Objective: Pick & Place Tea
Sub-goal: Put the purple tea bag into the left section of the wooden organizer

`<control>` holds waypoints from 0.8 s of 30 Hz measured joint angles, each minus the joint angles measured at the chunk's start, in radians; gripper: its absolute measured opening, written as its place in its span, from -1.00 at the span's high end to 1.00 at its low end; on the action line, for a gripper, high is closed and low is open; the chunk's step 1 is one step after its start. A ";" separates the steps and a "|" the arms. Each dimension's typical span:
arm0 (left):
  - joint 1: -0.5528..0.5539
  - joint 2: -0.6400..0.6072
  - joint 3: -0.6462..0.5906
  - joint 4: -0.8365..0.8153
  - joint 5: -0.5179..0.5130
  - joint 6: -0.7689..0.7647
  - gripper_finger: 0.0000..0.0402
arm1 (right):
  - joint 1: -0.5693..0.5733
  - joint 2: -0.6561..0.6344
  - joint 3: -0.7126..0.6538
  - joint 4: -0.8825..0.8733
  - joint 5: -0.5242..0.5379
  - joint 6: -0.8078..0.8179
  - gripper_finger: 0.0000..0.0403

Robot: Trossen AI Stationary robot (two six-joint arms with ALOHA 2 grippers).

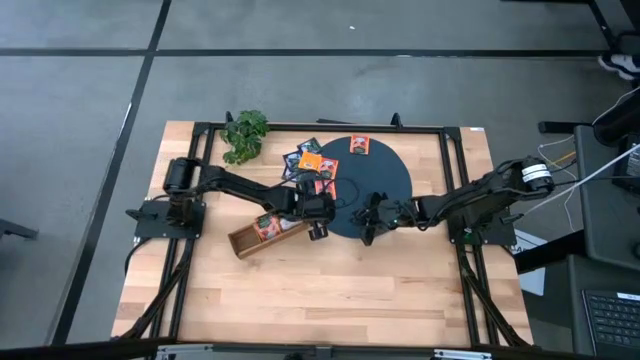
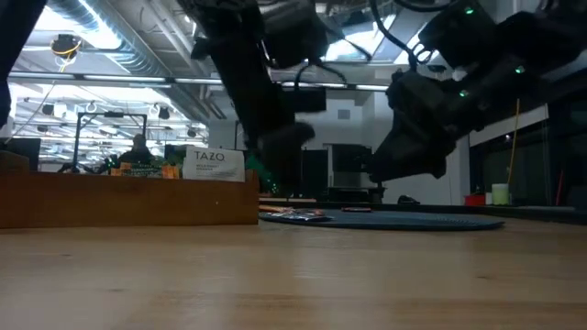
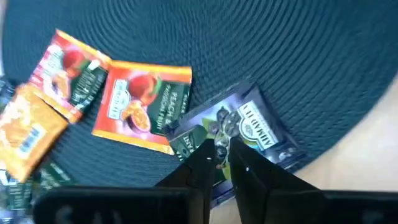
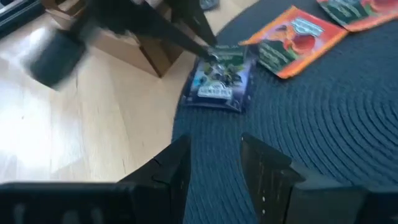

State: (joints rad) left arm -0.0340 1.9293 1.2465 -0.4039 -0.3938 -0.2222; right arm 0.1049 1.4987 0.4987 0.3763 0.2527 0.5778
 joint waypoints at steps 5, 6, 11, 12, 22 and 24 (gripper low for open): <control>0.036 0.027 0.001 -0.052 0.007 -0.007 0.87 | -0.004 0.026 0.046 -0.002 -0.021 -0.036 0.30; 0.042 0.027 0.000 -0.075 0.017 -0.013 0.88 | -0.004 0.030 0.055 -0.001 -0.021 -0.041 0.30; 0.063 0.026 -0.012 -0.100 0.123 -0.044 0.98 | -0.004 0.043 0.072 -0.006 -0.021 -0.059 0.30; 0.064 0.026 -0.025 -0.093 0.131 -0.045 0.99 | -0.004 0.043 0.072 -0.006 -0.021 -0.059 0.30; 0.063 0.018 -0.080 -0.072 0.113 -0.003 0.99 | -0.004 0.043 0.072 0.000 -0.020 -0.019 0.30; 0.064 0.019 -0.081 -0.069 0.137 0.025 0.99 | -0.004 0.043 0.072 -0.002 -0.021 0.017 0.30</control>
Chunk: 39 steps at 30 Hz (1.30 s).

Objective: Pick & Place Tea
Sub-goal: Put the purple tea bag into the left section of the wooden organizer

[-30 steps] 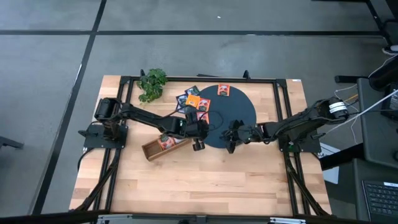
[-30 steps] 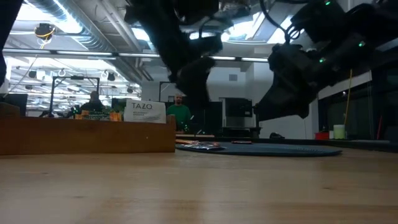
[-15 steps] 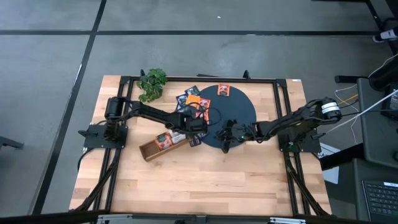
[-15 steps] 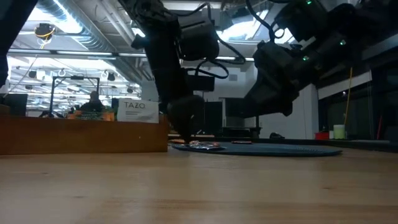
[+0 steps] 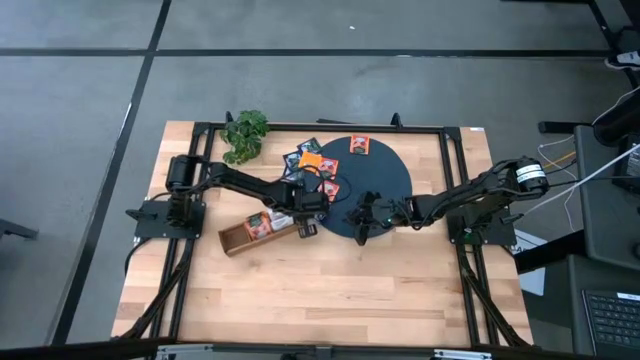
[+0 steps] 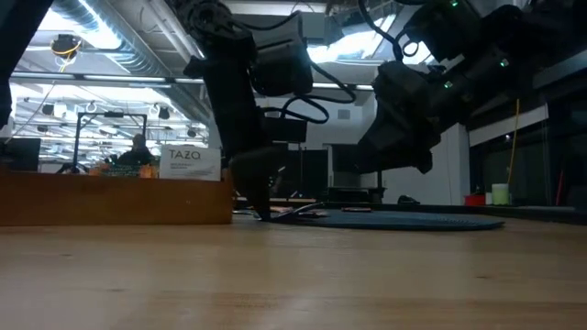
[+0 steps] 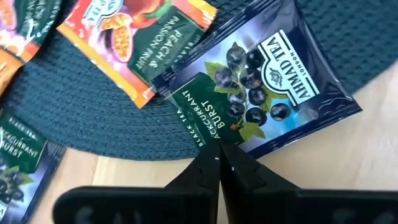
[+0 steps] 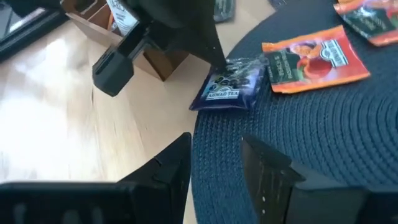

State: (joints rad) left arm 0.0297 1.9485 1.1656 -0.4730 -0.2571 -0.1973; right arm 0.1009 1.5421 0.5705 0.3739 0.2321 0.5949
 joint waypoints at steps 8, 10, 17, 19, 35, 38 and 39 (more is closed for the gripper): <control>0.000 0.002 -0.001 0.004 0.032 0.064 0.99 | 0.000 0.001 0.000 -0.056 -0.016 -0.041 0.30; 0.000 0.002 -0.002 0.007 0.033 0.064 0.99 | 0.006 0.001 0.000 -0.039 -0.016 -0.140 0.30; -0.001 0.003 -0.003 0.011 0.043 0.049 0.98 | 0.055 0.001 0.000 -0.033 -0.015 -0.522 0.30; -0.001 0.004 -0.003 0.016 0.058 0.040 0.99 | 0.084 0.001 0.000 -0.033 -0.014 -0.659 0.30; -0.032 0.004 -0.003 0.068 0.230 0.156 0.98 | 0.206 0.317 0.192 -0.046 0.320 -1.098 0.30; -0.050 0.004 -0.003 0.062 0.227 0.200 0.99 | 0.206 0.352 0.235 -0.069 0.322 -1.094 0.30; -0.055 0.004 -0.003 0.061 0.224 0.205 0.99 | 0.206 0.360 0.246 -0.077 0.321 -1.095 0.30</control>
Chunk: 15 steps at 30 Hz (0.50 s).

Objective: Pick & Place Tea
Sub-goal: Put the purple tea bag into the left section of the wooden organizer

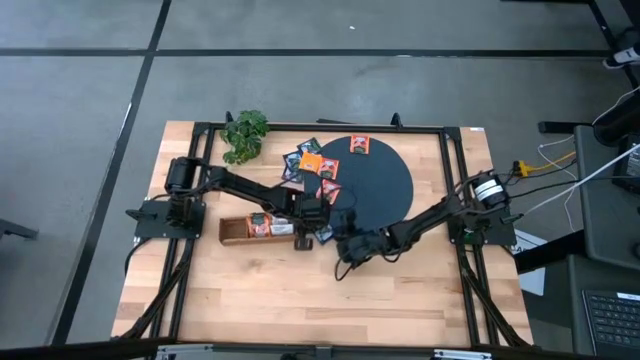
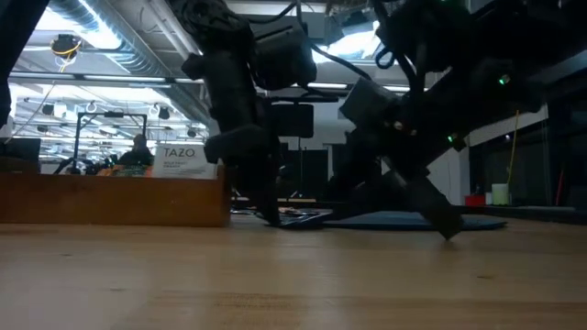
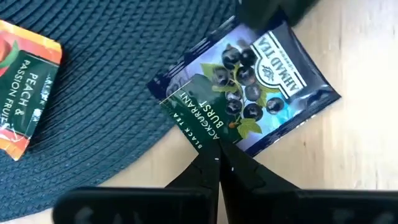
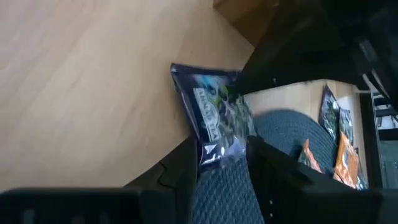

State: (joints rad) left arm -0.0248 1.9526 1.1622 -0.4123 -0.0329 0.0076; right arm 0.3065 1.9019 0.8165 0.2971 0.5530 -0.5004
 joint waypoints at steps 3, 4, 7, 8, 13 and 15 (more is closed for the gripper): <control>-0.006 0.000 0.000 -0.001 -0.006 -0.009 0.99 | 0.000 0.013 0.027 -0.006 -0.004 0.002 0.30; -0.006 0.000 0.000 -0.001 -0.008 -0.017 0.98 | 0.000 0.015 0.034 -0.009 -0.005 0.002 0.30; -0.006 0.000 0.000 0.000 -0.009 -0.028 0.98 | 0.000 0.018 0.047 -0.016 -0.005 -0.002 0.30; -0.006 0.000 0.000 0.000 -0.009 -0.028 0.98 | 0.000 0.018 0.050 -0.016 -0.005 -0.002 0.31; -0.006 -0.001 0.000 0.001 -0.008 -0.030 0.98 | 0.000 0.018 0.051 -0.017 -0.005 -0.002 0.46; -0.006 -0.009 0.000 0.001 -0.007 -0.036 0.96 | 0.000 0.018 0.051 -0.022 -0.005 -0.002 0.58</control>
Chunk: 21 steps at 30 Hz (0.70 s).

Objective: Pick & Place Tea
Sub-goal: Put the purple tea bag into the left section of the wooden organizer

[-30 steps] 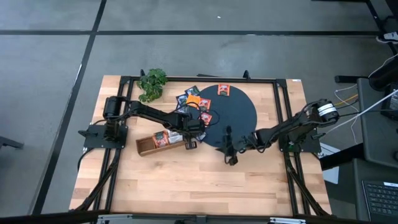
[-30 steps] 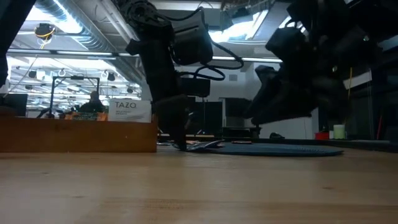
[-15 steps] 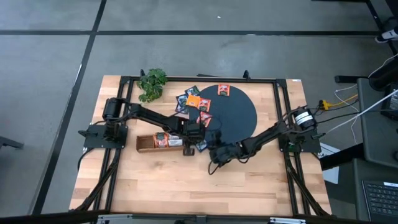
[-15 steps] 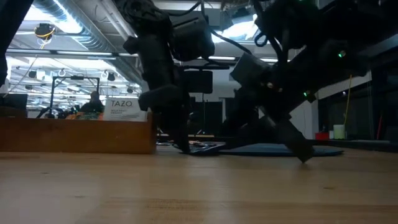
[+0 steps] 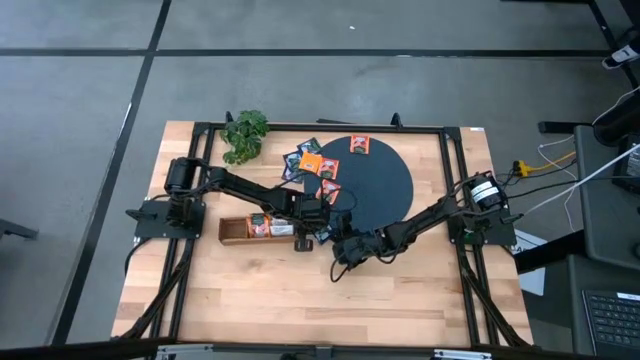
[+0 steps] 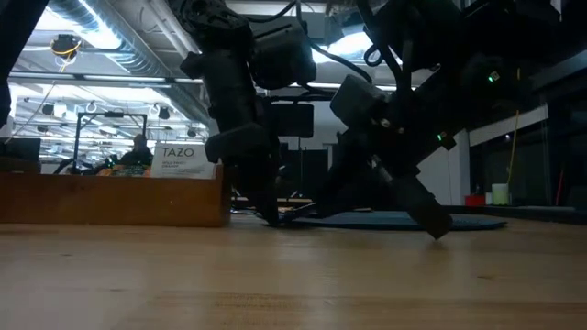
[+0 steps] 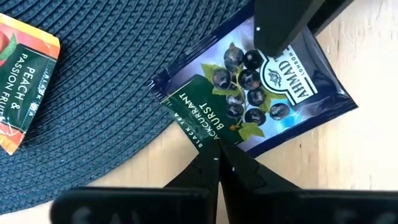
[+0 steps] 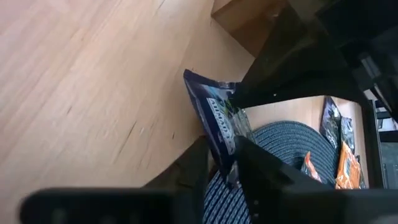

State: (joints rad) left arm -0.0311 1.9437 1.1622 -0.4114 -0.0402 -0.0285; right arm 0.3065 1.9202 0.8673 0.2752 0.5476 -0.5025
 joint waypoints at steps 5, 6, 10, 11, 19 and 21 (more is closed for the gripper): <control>-0.002 -0.027 -0.005 -0.006 0.006 -0.008 0.93 | 0.000 0.000 0.000 -0.009 -0.026 0.059 0.93; -0.002 -0.037 -0.007 -0.018 0.006 -0.011 0.93 | 0.000 0.000 0.000 -0.012 -0.026 0.075 0.95; -0.001 -0.079 -0.006 -0.013 0.006 -0.011 0.94 | 0.000 -0.010 0.000 -0.028 -0.056 0.127 0.93; -0.001 -0.090 -0.006 -0.014 0.005 -0.011 0.94 | 0.000 -0.017 0.000 -0.034 -0.075 0.138 0.94; -0.006 -0.195 -0.003 -0.008 0.050 -0.012 0.91 | 0.011 -0.149 0.000 -0.120 -0.151 0.212 0.97; -0.007 -0.225 -0.003 -0.005 0.108 0.003 0.91 | 0.019 -0.200 0.000 -0.149 -0.168 0.184 0.98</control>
State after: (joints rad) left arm -0.0380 1.7191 1.1587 -0.4166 0.0674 -0.0259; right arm 0.3256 1.7206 0.8673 0.1264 0.3799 -0.3189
